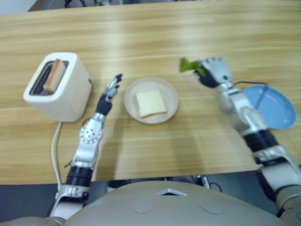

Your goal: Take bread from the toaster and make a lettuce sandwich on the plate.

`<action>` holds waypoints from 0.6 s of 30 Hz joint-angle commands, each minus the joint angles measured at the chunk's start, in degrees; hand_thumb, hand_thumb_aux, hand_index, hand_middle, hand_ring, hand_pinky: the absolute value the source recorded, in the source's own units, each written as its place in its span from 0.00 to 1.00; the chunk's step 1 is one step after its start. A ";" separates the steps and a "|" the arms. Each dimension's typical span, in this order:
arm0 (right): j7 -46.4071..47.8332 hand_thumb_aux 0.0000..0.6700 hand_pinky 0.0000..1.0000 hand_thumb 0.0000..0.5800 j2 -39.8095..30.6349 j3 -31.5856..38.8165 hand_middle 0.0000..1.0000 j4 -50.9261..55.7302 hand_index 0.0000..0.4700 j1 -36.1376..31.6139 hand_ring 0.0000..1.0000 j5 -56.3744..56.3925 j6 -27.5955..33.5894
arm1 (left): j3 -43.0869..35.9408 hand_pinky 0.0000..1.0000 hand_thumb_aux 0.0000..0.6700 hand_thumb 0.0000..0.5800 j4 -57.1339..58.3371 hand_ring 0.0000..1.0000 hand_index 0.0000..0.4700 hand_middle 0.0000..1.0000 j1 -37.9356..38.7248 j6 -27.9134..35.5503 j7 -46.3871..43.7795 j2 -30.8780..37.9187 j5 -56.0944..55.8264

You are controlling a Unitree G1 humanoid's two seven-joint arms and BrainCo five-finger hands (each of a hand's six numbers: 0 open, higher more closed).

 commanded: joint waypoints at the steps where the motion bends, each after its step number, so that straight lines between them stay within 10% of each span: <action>1: 0.61 1.00 1.00 1.00 6.02 5.36 1.00 8.72 0.98 -4.11 1.00 -2.46 -2.23 | 1.25 0.00 0.00 0.00 1.24 0.00 0.00 0.00 -0.28 -0.06 0.27 -0.30 -0.27; 18: -1.80 1.00 1.00 1.00 14.23 14.61 1.00 27.00 0.98 -7.03 1.00 -4.45 -8.28 | 1.01 0.00 0.00 0.00 2.74 0.00 0.00 0.00 -1.20 -0.53 0.25 -1.28 0.92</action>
